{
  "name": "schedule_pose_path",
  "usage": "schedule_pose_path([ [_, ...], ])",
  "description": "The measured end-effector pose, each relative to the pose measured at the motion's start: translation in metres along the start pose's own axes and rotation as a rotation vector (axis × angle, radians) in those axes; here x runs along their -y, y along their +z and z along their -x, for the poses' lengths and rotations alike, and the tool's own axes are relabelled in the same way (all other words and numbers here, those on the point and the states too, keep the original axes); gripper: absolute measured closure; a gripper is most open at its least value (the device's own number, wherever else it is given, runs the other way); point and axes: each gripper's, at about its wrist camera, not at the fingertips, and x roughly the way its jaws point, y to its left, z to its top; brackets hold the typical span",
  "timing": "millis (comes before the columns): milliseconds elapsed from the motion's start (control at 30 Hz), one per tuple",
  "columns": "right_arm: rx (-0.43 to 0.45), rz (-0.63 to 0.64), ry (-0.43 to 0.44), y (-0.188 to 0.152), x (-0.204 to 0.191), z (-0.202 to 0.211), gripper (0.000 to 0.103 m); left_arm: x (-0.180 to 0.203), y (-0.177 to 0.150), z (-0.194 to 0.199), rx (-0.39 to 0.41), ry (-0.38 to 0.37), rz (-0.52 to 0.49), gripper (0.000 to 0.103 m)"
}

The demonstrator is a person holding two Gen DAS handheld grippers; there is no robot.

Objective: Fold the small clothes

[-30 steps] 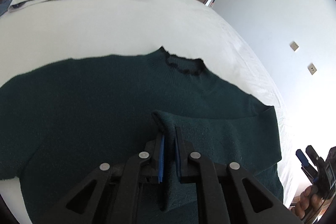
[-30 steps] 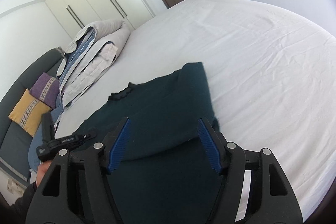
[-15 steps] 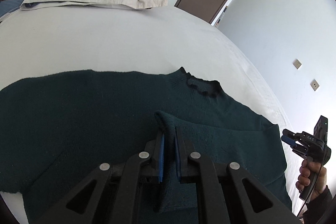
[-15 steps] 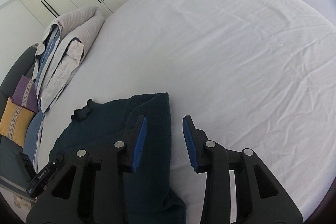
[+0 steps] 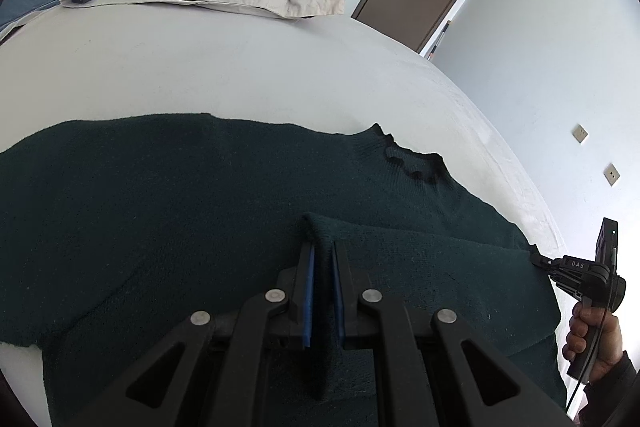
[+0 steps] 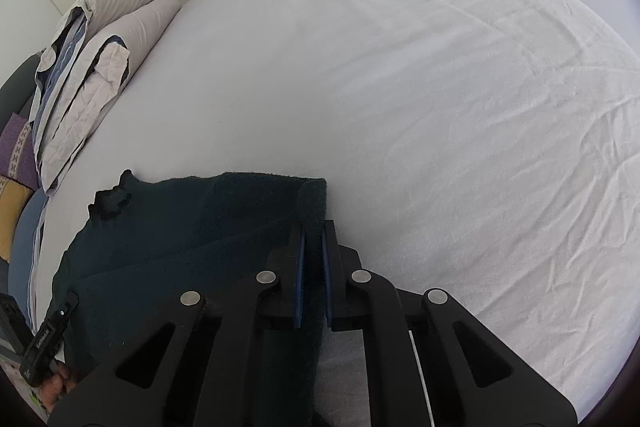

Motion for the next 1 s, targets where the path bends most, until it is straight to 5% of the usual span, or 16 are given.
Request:
schedule_pose_path([
  [233, 0.016, 0.026, -0.003, 0.0, 0.008, -0.002, 0.098, -0.002, -0.007, 0.0, -0.017, 0.02, -0.002, 0.095],
  [433, 0.058, -0.126, 0.031, -0.005, 0.027, 0.033, 0.093, -0.005, -0.01, 0.003, -0.028, 0.007, 0.004, 0.095],
  [633, 0.067, 0.031, 0.069, -0.059, -0.009, 0.084, 0.093, -0.012, -0.01, -0.004, -0.049, -0.005, 0.03, 0.092],
  [800, -0.03, 0.153, 0.006, -0.093, -0.027, 0.067, 0.093, -0.012, -0.01, -0.003, -0.047, -0.002, 0.026, 0.092],
  [1000, -0.03, 0.085, -0.05, -0.094, 0.003, 0.06, 0.103, -0.013, -0.011, -0.004, -0.042, -0.006, 0.02, 0.092],
])
